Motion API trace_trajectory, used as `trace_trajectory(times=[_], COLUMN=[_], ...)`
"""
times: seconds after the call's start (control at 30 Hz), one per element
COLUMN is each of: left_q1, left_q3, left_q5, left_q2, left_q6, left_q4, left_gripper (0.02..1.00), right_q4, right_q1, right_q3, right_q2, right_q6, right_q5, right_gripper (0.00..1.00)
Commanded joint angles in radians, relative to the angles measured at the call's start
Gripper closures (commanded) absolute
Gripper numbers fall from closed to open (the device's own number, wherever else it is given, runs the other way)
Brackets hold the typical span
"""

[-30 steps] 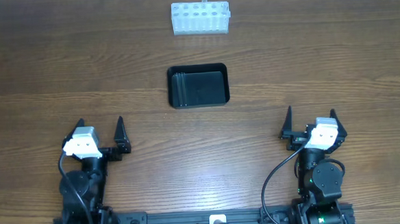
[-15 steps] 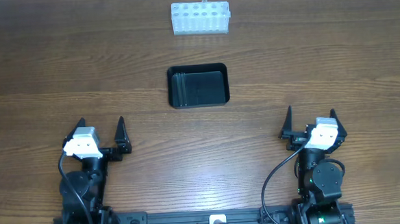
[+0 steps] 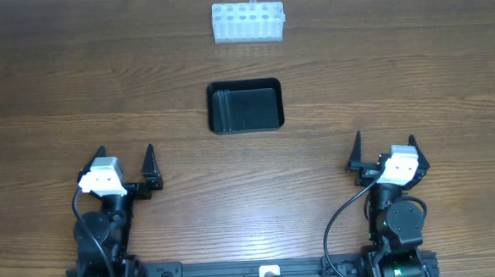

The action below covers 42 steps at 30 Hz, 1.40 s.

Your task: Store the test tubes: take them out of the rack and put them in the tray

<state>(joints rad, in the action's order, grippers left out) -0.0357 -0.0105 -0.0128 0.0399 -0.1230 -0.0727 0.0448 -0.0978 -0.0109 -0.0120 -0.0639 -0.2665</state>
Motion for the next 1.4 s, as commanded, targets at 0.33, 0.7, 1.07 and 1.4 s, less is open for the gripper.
trace_trajectory(times=[0.33,0.7,1.07,1.4], left_q1=[0.007,0.007,0.007,0.007], left_q3=[0.005,0.005,0.005,0.005], left_q5=[-0.021,-0.021,-0.021,-0.021], left_q2=[-0.006,-0.006,-0.006,-0.006], left_q6=[0.011,0.011,0.011,0.011], left_q4=[-0.004,-0.004,-0.004,-0.004], left_gripper=[0.018,0.02,0.02,0.02], right_q4=[-0.126,-0.385,-0.24,0.086], right_q1=[0.007,-0.002,-0.215,-0.352], right_q3=[0.005,-0.288,-0.857,-1.402], right_q2=[-0.008,-0.703,-1.427,-1.871], right_q6=[0.074,0.078,0.126,0.23], right_q5=[-0.012,0.231,0.251,0.239], right_gripper=[0.009,0.009,0.009,0.007])
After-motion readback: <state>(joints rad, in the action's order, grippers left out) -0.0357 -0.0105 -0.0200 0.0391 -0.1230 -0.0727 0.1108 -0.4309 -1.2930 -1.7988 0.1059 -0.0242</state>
